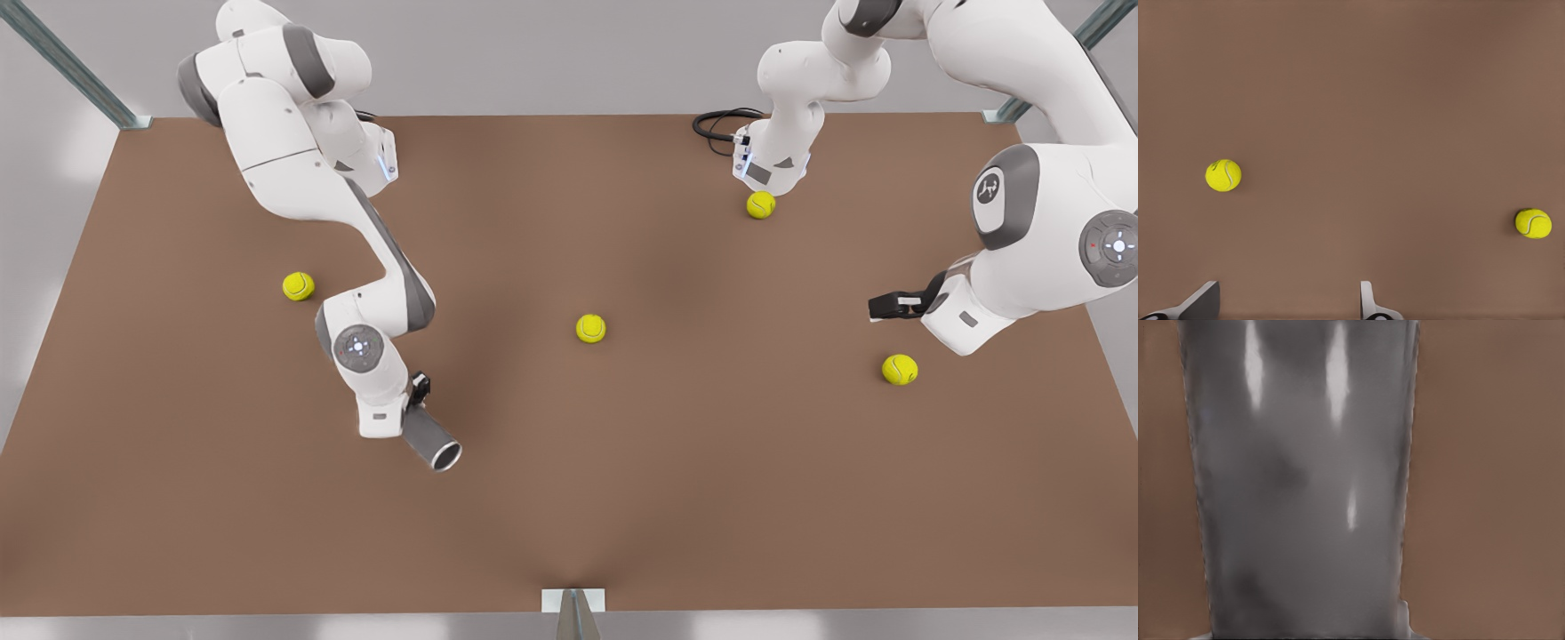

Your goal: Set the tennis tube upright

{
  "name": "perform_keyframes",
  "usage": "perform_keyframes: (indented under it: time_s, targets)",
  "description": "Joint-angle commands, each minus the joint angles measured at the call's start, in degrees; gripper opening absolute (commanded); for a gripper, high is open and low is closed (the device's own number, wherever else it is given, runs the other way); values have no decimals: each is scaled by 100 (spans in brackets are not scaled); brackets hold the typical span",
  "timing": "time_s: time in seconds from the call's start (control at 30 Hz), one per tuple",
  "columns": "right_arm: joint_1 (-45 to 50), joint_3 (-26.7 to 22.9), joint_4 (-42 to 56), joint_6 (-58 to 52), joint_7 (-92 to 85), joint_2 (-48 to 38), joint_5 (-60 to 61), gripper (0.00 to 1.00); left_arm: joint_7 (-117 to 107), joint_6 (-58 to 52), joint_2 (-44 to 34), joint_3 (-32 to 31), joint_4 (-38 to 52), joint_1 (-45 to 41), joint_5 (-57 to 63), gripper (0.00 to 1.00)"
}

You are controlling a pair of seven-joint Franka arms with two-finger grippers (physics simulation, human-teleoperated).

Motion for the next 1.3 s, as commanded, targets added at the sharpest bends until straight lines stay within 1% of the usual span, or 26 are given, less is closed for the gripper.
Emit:
perform_keyframes:
  time_s: [0.0, 0.1, 0.2, 0.23, 0.33, 0.53, 0.67, 0.77, 1.0, 1.03, 1.07, 1.13, 1.17, 1.23, 1.27]
  targets:
    - [8, -1, 105, -11, -154, 73, -39, 53, 0, 0, 0, 0, 0, 1, 0, 100]
    - [96, -1, 553, -310, -1015, 284, -48, 53, 0, 0, 0, -9, 0, 1, 0, 100]
    - [88, -1, 676, -240, -1402, 504, -188, 51, 0, 0, 0, -9, 0, 1, 0, 100]
    - [219, -1, 913, -240, -1595, 600, -197, 51, 0, 0, 8, -9, 0, 1, 0, 100]
    - [457, -1, 1379, -494, -1631, 864, -197, 51, 0, 0, 8, -9, 0, 1, 0, 100]
    - [1019, -1, 2829, -1382, -1569, 1646, -144, 51, 0, 9, 8, -9, 0, 1, 0, 100]
    - [1291, -1, 3743, -1400, -1814, 2270, 137, 51, 0, 0, 8, -9, 0, 1, 0, 100]
    - [1520, -27, 4113, -1339, -2307, 2490, 128, 51, 0, 0, 8, -9, 0, 1, 0, 100]
    - [1977, -10, 4526, -917, -2299, 2894, 277, 52, 0, 9, 17, -9, 0, 1, 0, 100]
    - [2039, -10, 4613, -917, -2299, 2973, 383, 55, -9, 9, 52, -9, 0, 1, 0, 100]
    - [2100, -10, 4675, -917, -2281, 3035, 392, 60, 0, 44, 52, -9, 0, 1, 0, 100]
    - [2162, -1, 4684, -917, -2272, 3061, 515, 86, 0, 53, 87, -9, 0, 10, 0, 100]
    - [2188, -10, 4684, -917, -2272, 3070, 524, 95, -9, 53, 96, -9, 0, 10, 0, 100]
    - [2215, -1, 4684, -882, -2272, 3097, 524, 100, 0, 105, 149, -9, 0, 10, 0, 100]
    - [2215, -1, 4684, -864, -2281, 3105, 524, 100, 0, 105, 167, -9, 0, 37, 0, 100]
